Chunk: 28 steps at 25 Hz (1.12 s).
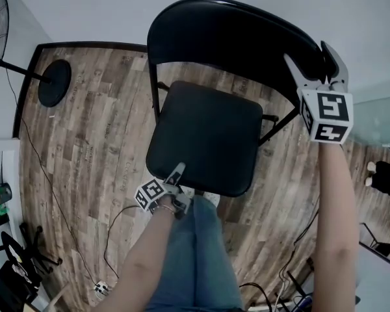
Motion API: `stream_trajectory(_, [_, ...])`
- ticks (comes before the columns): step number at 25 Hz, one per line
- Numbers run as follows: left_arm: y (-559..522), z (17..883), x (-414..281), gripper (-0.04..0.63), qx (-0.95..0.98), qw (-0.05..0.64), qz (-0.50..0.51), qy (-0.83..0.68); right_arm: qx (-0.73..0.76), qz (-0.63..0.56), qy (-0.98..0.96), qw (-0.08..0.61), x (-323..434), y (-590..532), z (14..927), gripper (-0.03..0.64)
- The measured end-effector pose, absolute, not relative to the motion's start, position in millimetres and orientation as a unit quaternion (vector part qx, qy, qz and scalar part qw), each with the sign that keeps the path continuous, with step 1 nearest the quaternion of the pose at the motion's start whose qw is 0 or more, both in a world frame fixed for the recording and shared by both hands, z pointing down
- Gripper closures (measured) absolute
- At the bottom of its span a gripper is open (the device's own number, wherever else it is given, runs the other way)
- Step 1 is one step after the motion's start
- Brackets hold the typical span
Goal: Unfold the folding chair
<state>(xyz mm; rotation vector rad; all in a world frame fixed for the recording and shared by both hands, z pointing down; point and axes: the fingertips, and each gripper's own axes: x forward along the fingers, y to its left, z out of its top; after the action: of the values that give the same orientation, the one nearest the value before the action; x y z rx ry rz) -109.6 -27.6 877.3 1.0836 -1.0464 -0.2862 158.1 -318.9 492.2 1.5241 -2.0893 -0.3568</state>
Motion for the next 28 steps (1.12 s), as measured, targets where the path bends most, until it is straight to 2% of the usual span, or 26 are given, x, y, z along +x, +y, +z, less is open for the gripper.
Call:
stream_trajectory(12, [-6.6,917.3,-115.3,0.239,0.496,0.73,-0.146,-0.446,0.591,-0.153,-0.755,0.241,159.5,-312.3,515.5,0.252])
stream_trajectory(20, [-1.6,934.4,-119.1,0.229,0.496,0.735,-0.148,-0.437,0.644,-0.172,-0.709,0.232,156.8,-307.1,528.8,0.281])
stream_trajectory(28, [0.3,950.2,-122.8,0.211,0.491,0.741,-0.145,-0.434,0.646,-0.173,-0.706,0.232,155.2,-307.1,538.4,0.282])
